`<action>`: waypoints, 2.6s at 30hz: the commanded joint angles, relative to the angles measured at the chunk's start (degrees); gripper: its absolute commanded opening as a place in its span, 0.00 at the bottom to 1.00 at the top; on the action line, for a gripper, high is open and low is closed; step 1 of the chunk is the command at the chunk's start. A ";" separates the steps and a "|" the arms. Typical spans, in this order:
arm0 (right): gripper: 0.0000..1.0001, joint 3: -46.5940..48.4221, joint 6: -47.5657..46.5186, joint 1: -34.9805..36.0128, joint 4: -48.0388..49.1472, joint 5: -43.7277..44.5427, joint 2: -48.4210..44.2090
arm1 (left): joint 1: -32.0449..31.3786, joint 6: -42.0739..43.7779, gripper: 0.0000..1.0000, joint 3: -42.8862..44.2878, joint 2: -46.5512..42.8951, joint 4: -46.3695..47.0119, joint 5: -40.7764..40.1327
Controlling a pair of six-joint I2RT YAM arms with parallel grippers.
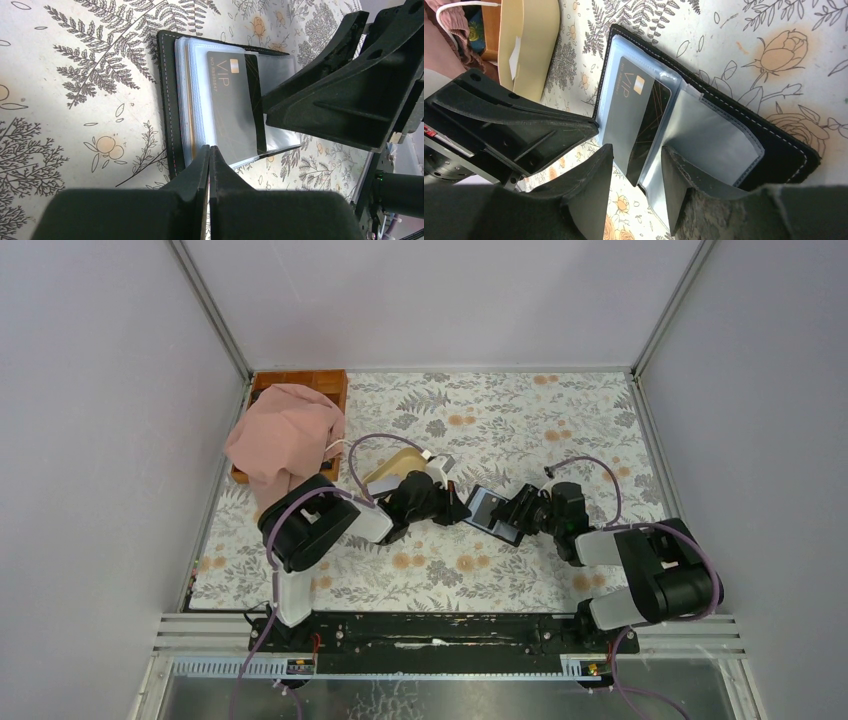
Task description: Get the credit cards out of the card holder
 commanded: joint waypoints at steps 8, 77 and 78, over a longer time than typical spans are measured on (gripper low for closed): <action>0.49 2.79 1.28 -0.28 4.92 -3.78 5.64 | -0.70 -0.44 0.00 -2.50 3.87 -6.21 1.24; 0.47 2.36 -5.26 -0.37 -11.17 -0.51 -8.33 | -0.83 -4.05 0.00 -0.91 7.96 -3.18 4.51; 0.48 2.43 -4.70 -0.41 -10.09 -0.85 -7.36 | -0.85 -4.05 0.00 -0.97 8.04 -3.24 4.50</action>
